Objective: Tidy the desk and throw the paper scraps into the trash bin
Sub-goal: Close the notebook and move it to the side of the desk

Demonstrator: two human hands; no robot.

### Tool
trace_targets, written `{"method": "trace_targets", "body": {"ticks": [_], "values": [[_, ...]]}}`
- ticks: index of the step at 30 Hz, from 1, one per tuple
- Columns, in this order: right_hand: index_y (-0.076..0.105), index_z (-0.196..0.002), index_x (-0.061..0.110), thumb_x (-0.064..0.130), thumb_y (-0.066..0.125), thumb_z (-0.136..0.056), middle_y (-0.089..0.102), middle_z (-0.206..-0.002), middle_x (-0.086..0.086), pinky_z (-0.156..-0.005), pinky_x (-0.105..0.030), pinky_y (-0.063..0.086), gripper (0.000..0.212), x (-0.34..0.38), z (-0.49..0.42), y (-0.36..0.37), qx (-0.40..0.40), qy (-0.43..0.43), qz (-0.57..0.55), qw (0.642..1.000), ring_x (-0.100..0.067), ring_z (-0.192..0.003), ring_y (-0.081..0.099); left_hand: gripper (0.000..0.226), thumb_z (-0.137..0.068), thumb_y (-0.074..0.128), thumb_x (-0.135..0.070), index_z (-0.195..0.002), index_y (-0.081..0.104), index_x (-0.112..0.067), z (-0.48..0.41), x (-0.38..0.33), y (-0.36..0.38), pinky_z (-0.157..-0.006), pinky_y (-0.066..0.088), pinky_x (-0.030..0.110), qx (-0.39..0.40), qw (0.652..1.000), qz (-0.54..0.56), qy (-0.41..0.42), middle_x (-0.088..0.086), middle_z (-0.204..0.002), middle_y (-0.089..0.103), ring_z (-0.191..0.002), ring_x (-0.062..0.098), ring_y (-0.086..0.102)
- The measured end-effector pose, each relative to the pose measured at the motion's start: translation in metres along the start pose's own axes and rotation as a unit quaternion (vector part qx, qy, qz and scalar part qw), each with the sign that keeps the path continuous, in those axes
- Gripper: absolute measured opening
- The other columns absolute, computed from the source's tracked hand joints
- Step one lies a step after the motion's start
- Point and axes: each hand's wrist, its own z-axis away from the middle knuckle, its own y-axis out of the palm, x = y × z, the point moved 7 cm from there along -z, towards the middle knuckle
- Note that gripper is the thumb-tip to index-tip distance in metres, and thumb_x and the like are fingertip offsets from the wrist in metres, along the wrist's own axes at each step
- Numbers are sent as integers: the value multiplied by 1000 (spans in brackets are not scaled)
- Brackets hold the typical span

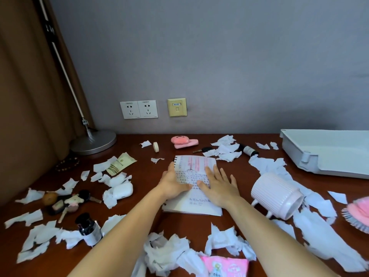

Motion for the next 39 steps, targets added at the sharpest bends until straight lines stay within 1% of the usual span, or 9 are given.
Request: {"method": "trace_targets", "body": {"ticks": [3, 7, 13, 17, 19, 25, 28, 36, 39], "values": [[-8, -150, 30, 60, 15, -94, -13, -159, 0, -118, -46, -7, 68, 1, 1, -1, -4, 0, -1, 1000, -19, -147, -12, 95, -82, 71, -17, -150, 5, -17, 2, 4, -10, -109, 33, 35, -23, 996, 86, -26, 7, -151, 30, -138, 25, 33], [-8, -150, 31, 61, 15, -94, -13, -159, 1, -118, -45, -6, 67, 1, 5, -2, -9, -7, -3, 1000, -17, -147, -11, 86, -86, 66, -11, -151, 10, -16, 11, 5, -20, -91, 38, 29, -44, 975, 210, -60, 11, -146, 39, -129, 25, 45], [-10, -149, 33, 59, 12, -95, -9, -160, 2, -119, -44, -4, 64, 0, 10, -5, -26, -14, -20, 999, -16, -148, -7, 77, -80, 74, -16, -143, 31, -4, 16, -7, -30, -102, 43, 41, -116, 949, 280, -84, 16, -138, 47, -124, 30, 49], [-9, -149, 35, 56, 8, -96, -3, -160, 3, -120, -42, -1, 60, -1, 14, -5, -35, -22, -39, 998, -15, -148, -3, 39, -81, 72, -9, -113, 53, 0, 20, -21, -28, -77, 55, 41, -58, 950, 289, -99, 18, -110, 62, -94, 30, 64], [-8, -149, 34, 54, 8, -96, -2, -160, 2, -120, -43, 0, 58, 0, 15, -7, -30, -21, -55, 998, -16, -148, -1, 28, -80, 72, -5, -101, 54, -5, 27, -27, -22, -71, 56, 39, -13, 960, 264, -92, 15, -110, 65, -91, 29, 66], [-3, -150, 34, 48, 21, -99, -2, -160, 4, -117, -40, 14, 58, 17, 29, -33, -45, -42, -291, 955, -21, -147, 13, 50, -75, 75, -5, -118, 49, -10, 50, -59, -42, -78, 56, 37, -90, 973, 212, 28, 9, -115, 62, -99, 27, 64], [-2, -150, 30, 45, 31, -99, 22, -155, 5, -112, -36, 28, 64, 31, 38, -71, -96, -59, -400, 910, -18, -140, 29, 44, -76, 75, -7, -111, 50, -15, 71, -86, -66, -84, 56, 43, -147, 963, 207, 96, 5, -112, 63, -99, 25, 64], [26, -146, 22, 40, 49, -94, 49, -133, 6, -98, -29, 36, 59, 2, 84, -174, -248, -81, -438, 860, -17, -124, 48, 37, -81, 69, -7, -98, 48, -33, 135, -149, -70, -88, 55, 45, -196, 908, 302, 215, -4, -108, 65, -98, 18, 66], [46, -115, 36, 51, 54, -87, 61, -109, 13, -85, -30, 46, 32, -22, 104, -190, -278, -83, -421, 859, -13, -101, 60, 60, -87, 61, -5, -136, 35, -27, 158, -181, -49, -103, 43, 32, -196, 907, 241, 286, -10, -126, 53, -117, 9, 54]]}}
